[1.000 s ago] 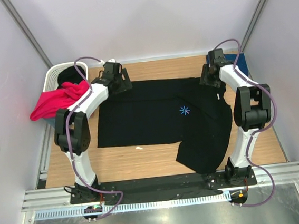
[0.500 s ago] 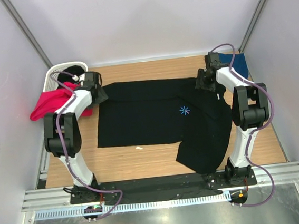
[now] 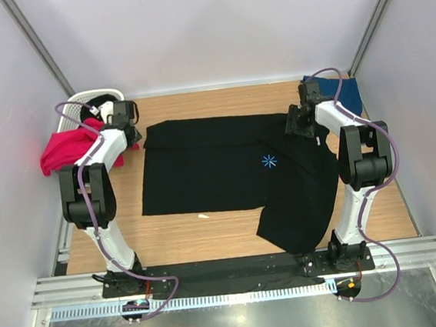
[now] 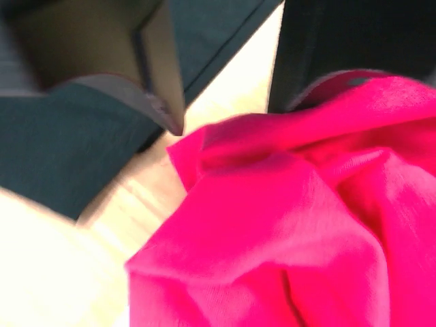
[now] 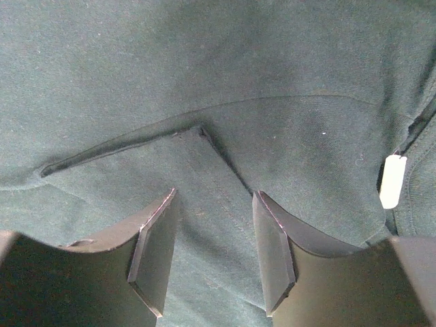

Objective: Fold and stack the t-shirts
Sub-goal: Fold the tshirt

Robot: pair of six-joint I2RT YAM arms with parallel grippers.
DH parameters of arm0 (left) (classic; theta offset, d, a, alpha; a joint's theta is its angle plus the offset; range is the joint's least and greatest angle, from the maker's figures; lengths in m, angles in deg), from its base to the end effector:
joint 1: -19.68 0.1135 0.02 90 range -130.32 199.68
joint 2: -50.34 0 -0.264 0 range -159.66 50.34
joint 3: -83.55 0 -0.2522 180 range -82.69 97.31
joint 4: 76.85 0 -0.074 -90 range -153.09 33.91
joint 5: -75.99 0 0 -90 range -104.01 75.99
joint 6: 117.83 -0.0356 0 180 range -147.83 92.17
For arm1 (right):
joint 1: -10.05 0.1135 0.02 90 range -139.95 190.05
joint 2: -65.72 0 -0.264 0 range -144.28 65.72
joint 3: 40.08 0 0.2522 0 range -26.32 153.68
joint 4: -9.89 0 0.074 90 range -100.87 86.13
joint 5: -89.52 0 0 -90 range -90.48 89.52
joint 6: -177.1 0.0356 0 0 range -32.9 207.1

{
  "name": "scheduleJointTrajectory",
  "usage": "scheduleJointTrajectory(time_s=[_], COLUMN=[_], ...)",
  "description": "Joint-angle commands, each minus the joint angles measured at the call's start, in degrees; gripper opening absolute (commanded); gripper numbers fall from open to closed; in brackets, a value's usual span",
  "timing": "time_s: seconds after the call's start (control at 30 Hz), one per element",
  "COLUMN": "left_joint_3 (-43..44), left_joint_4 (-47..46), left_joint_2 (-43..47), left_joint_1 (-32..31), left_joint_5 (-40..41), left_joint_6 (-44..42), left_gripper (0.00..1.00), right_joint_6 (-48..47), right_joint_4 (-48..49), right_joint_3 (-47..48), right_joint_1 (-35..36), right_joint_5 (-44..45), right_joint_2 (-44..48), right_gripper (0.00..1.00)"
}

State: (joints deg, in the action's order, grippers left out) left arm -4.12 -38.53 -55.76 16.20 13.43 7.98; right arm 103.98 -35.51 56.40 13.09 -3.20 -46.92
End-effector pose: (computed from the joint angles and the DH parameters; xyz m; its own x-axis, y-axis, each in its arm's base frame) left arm 0.4033 -0.0081 0.2238 -0.5048 -0.4895 -0.7110 -0.6463 0.7604 -0.0647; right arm 0.4154 0.0238 0.1906 -0.8622 0.2447 -0.4436 0.1827 0.9669 0.1782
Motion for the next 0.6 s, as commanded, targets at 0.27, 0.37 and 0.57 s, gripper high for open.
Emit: scheduleJointTrajectory(time_s=[0.27,0.37,0.57], left_joint_3=[7.2,6.7,8.0], left_joint_4=[-5.0,-5.0,-5.7], left_joint_2=[-4.1,-5.2,-8.2], left_joint_1=[3.3,3.3,3.2], left_joint_5=[4.8,4.4,3.0], left_joint_6=[-3.2,-2.8,-1.7], left_gripper=[0.7,0.72,0.43], right_joint_6=[0.8,0.7,0.0], right_joint_4=[1.6,1.5,1.0], right_joint_3=[-0.8,-0.8,-0.9], right_joint_1=[0.4,0.4,0.4], right_joint_5=[-0.3,-0.5,0.8], right_joint_2=[1.5,1.5,1.8], right_gripper=[0.54,0.54,0.54])
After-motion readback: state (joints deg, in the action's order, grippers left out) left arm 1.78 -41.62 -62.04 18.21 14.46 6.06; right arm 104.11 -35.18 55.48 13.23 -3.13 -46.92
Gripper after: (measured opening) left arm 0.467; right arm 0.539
